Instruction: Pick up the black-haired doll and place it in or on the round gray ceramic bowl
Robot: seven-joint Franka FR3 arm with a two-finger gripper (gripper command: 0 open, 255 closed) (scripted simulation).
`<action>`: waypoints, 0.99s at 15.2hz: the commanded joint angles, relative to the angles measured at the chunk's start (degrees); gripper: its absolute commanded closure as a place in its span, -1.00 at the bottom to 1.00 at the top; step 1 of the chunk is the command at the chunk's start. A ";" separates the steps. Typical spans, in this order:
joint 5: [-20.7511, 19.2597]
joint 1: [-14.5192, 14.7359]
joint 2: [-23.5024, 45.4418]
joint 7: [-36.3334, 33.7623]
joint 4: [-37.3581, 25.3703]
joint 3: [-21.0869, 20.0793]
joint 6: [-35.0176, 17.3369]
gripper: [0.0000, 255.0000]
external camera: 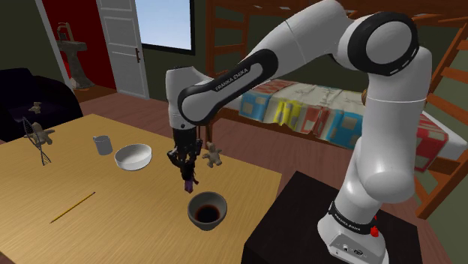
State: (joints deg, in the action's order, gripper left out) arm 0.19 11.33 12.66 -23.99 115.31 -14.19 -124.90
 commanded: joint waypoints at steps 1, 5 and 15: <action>1.34 -1.22 -4.67 2.02 4.77 0.17 -0.15 1.00; 3.52 -3.03 -12.65 6.10 12.59 1.22 -0.03 1.00; 2.49 -2.83 -7.85 5.60 15.47 1.25 -7.62 1.00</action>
State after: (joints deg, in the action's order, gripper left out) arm 2.79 8.50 4.34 -18.37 130.58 -12.97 -131.82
